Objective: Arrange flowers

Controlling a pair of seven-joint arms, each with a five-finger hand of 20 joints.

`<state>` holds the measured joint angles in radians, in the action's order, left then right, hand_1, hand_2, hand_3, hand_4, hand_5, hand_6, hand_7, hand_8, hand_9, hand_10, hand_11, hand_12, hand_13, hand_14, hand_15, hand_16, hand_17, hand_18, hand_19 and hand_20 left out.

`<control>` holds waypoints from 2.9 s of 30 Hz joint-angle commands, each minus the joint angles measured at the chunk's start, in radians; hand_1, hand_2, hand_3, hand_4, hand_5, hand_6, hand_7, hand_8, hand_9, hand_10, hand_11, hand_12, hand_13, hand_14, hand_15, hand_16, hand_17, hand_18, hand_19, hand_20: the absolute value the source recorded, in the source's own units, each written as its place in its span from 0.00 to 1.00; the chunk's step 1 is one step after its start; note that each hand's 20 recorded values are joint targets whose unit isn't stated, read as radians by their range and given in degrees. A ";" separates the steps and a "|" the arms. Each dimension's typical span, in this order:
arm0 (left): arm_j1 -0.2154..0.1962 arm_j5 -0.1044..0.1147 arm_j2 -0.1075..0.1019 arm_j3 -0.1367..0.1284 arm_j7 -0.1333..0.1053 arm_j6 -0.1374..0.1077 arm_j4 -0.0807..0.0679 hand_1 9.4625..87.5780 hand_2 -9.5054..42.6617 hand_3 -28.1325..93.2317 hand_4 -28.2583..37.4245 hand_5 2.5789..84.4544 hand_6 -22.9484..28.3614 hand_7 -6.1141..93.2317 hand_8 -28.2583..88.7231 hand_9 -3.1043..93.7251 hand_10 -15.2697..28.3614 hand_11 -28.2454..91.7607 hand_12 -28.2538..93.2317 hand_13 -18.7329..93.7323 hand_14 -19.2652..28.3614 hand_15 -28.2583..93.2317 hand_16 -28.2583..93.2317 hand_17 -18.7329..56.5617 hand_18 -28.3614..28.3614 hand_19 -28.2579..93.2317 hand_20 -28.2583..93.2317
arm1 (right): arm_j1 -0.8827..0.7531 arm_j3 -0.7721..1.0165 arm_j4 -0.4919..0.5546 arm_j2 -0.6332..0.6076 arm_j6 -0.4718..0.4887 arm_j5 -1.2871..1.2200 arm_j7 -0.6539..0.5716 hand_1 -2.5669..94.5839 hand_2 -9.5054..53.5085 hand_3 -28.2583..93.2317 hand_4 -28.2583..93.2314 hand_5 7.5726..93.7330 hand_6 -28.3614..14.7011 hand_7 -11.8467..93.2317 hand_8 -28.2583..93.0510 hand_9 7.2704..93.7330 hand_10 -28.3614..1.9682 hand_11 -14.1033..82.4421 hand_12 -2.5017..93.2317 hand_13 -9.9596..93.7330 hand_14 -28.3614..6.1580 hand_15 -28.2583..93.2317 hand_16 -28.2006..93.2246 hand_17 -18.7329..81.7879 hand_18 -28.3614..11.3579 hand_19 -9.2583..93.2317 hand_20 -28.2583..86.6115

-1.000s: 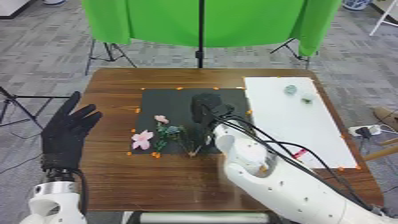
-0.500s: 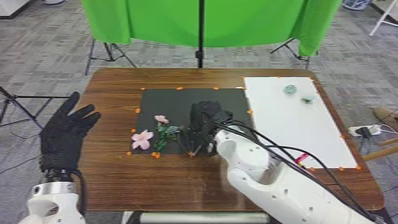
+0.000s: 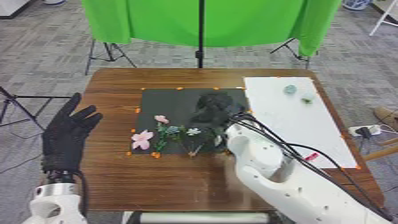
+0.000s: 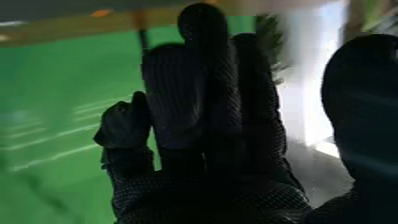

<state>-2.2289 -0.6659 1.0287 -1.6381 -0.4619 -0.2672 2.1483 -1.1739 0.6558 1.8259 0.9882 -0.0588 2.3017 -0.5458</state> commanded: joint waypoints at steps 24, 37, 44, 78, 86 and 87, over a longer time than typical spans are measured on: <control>0.038 0.048 -0.015 0.040 -0.035 0.015 -0.010 0.17 0.34 0.85 0.03 0.39 0.59 0.16 0.18 0.38 0.79 0.48 0.35 0.38 0.93 0.70 0.18 0.15 0.90 0.63 0.53 | 0.215 0.118 -0.479 -0.155 0.195 -0.174 -0.332 0.33 0.00 0.88 0.00 0.48 0.68 0.24 0.13 0.54 0.31 0.32 0.16 0.57 0.38 0.82 0.29 0.38 0.12 0.96 0.68; 0.026 0.043 0.000 0.036 -0.010 0.018 -0.012 0.17 0.34 0.85 0.03 0.38 0.59 0.16 0.18 0.38 0.79 0.48 0.35 0.38 0.93 0.70 0.18 0.15 0.90 0.63 0.53 | 0.174 0.080 -0.508 -0.168 0.087 -0.072 -0.301 0.58 0.00 0.75 0.00 0.82 0.78 0.25 0.20 0.88 0.68 0.27 0.28 0.78 0.67 0.73 0.37 0.47 0.17 0.98 0.65; -0.007 0.048 0.000 0.016 -0.018 0.008 0.000 0.17 0.34 0.85 0.03 0.38 0.59 0.16 0.18 0.38 0.79 0.48 0.35 0.38 0.93 0.70 0.18 0.15 0.90 0.63 0.53 | 0.182 0.023 -0.447 -0.214 -0.116 -0.016 -0.312 0.70 0.00 0.68 0.00 0.94 0.72 0.25 0.24 1.00 0.81 0.32 0.33 0.88 0.75 0.74 0.39 0.53 0.23 1.00 0.66; -0.016 0.038 0.002 0.008 0.003 0.013 0.000 0.18 0.35 0.86 0.06 0.39 0.59 0.16 0.18 0.39 0.79 0.48 0.35 0.38 0.93 0.70 0.18 0.15 0.90 0.63 0.53 | -0.054 0.135 -0.029 -0.009 0.313 0.080 0.106 0.48 0.00 0.83 0.00 0.80 0.72 0.25 0.20 0.84 0.64 0.48 0.29 0.72 0.57 0.86 0.36 0.42 0.17 0.99 0.68; -0.033 -0.037 0.011 -0.001 0.046 -0.009 0.006 0.18 0.35 0.85 0.06 0.39 0.59 0.16 0.18 0.38 0.79 0.48 0.35 0.38 0.93 0.70 0.18 0.15 0.89 0.63 0.53 | -0.074 0.161 -0.017 -0.003 0.313 0.147 0.127 0.38 0.00 0.82 0.00 0.66 0.66 0.24 0.13 0.73 0.53 0.60 0.22 0.67 0.50 0.89 0.35 0.39 0.15 0.97 0.71; -0.032 -0.036 0.009 0.004 0.040 -0.017 0.006 0.18 0.35 0.85 0.07 0.39 0.59 0.16 0.18 0.38 0.79 0.48 0.35 0.38 0.93 0.70 0.18 0.15 0.89 0.63 0.53 | -0.075 0.172 -0.012 -0.003 0.312 0.140 0.125 0.37 0.00 0.82 0.00 0.65 0.65 0.24 0.13 0.72 0.52 0.60 0.22 0.66 0.50 0.90 0.35 0.39 0.15 0.97 0.71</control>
<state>-2.2368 -0.6772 1.0300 -1.6426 -0.4303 -0.2683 2.1545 -1.2455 0.8108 1.7950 0.9836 0.2731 2.4252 -0.4185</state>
